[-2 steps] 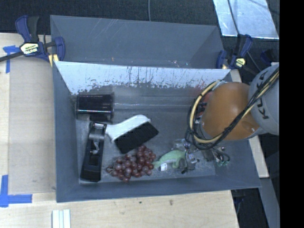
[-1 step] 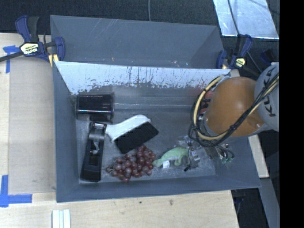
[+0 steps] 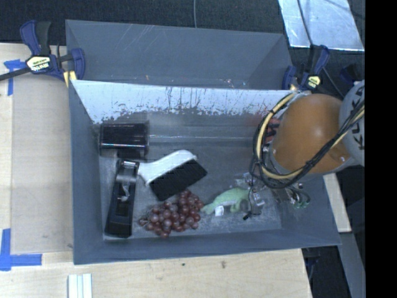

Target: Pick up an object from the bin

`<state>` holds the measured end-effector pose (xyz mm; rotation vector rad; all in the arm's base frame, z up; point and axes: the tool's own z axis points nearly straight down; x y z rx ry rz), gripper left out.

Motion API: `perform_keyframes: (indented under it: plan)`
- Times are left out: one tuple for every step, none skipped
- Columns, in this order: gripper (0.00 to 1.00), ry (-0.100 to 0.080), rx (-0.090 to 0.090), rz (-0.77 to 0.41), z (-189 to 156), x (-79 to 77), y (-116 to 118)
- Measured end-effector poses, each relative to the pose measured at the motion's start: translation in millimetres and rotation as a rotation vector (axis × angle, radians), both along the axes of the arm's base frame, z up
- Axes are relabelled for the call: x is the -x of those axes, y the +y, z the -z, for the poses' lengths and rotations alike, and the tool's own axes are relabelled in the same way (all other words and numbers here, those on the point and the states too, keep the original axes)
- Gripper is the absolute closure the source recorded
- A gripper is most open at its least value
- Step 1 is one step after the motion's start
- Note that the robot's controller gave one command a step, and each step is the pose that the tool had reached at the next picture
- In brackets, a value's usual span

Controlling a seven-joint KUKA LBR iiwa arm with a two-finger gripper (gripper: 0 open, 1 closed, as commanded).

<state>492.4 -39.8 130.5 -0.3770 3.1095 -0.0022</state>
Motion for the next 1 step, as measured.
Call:
perform_keyframes:
  plan:
    - [1.00, -0.001, 0.000, 0.000, -13.1, -0.3, 0.0]
